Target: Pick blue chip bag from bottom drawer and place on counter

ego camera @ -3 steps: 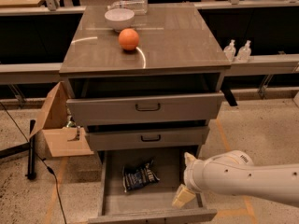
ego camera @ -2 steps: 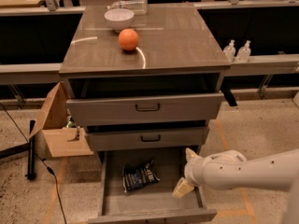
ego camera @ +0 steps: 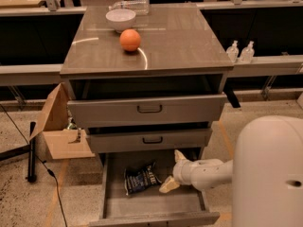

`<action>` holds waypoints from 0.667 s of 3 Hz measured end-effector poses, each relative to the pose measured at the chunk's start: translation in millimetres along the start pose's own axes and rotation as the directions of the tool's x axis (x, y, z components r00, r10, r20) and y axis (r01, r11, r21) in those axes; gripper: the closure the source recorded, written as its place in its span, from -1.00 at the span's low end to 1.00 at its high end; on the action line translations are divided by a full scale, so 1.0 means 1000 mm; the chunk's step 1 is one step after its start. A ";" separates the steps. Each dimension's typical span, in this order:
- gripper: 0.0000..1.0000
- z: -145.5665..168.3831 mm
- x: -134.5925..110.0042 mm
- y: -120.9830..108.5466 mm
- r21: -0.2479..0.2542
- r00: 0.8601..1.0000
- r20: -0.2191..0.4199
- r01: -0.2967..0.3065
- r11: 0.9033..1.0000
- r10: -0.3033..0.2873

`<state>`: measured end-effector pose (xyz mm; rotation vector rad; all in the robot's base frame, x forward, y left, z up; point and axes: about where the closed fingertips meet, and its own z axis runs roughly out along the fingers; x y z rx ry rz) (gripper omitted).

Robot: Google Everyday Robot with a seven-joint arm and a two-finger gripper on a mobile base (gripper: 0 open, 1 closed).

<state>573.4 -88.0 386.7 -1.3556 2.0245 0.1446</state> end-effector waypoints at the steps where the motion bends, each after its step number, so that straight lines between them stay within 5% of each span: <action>1: -1.00 0.049 0.020 0.039 -0.090 0.998 -0.014 -0.062 0.994 0.061; 2: -1.00 0.059 0.029 0.050 -0.115 0.997 -0.029 -0.074 0.991 0.071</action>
Offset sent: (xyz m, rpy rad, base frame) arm -0.0127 0.0228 -0.0556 0.0384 0.0939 0.0038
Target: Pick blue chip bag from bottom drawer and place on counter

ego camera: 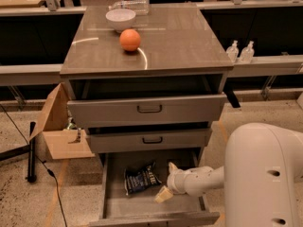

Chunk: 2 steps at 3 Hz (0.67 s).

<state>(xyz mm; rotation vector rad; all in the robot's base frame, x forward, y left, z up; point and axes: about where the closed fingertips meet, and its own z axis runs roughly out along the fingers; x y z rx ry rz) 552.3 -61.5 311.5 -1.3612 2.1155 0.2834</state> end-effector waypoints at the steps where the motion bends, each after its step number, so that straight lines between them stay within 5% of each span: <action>1: -1.00 -0.001 -0.001 -0.001 0.002 1.000 0.002 0.002 1.000 -0.002; 2: -1.00 0.020 0.002 0.003 0.002 0.999 0.035 -0.023 1.000 0.023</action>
Offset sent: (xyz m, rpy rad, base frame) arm 0.0205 0.0264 -0.0743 0.1495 -0.0175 -0.0584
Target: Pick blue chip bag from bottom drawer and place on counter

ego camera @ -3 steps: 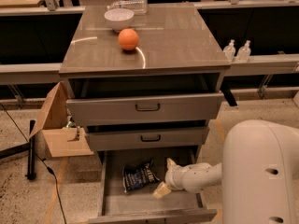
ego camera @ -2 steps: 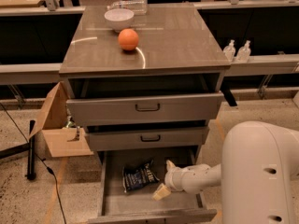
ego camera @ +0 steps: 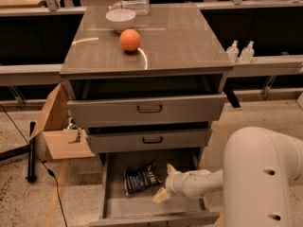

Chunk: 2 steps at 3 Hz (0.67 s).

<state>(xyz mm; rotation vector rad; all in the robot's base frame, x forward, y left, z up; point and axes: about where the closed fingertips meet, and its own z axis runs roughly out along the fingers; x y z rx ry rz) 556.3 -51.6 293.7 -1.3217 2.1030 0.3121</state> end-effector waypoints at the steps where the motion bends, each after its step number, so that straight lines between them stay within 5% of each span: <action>1: -1.00 0.037 0.005 0.003 0.000 0.998 0.044 -0.035 0.999 0.035; 2: -1.00 0.071 0.013 0.010 -0.010 0.993 0.081 -0.090 0.996 0.090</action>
Offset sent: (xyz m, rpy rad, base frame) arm 0.0366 0.0286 -0.1063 0.1825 0.0358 -0.0935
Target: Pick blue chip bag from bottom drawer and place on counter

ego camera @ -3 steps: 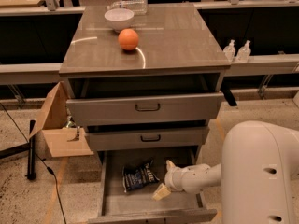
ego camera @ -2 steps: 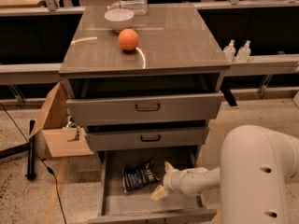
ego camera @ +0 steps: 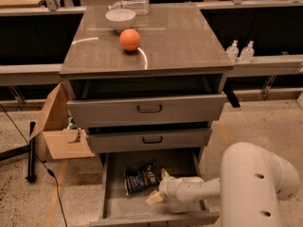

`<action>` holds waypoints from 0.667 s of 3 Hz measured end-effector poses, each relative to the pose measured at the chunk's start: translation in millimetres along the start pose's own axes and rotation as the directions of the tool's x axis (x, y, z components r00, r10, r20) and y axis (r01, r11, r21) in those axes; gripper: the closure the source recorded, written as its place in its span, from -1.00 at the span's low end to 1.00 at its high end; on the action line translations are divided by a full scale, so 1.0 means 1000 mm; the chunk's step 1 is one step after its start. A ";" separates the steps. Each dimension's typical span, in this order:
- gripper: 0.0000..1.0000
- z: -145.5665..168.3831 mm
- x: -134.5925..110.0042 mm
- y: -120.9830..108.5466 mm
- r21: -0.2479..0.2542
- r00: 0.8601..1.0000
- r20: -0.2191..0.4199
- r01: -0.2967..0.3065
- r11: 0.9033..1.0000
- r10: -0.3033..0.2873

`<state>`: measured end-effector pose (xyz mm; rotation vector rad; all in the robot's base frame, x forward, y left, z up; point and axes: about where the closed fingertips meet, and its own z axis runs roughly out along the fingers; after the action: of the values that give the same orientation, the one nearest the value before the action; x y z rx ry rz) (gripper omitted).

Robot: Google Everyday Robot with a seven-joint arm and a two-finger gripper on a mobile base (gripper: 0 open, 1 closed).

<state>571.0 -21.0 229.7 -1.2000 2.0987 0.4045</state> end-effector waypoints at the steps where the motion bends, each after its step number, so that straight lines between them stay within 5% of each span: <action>1: -1.00 0.025 0.002 0.002 -0.001 0.998 0.038 -0.051 0.999 0.051; 2: -1.00 0.049 0.005 -0.002 0.006 0.991 0.068 -0.113 0.994 0.112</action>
Offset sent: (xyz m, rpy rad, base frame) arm 0.0569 0.0083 -0.0704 0.1654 0.0407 -0.1393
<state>590.1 2.3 191.3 -1.0513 2.1135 0.4788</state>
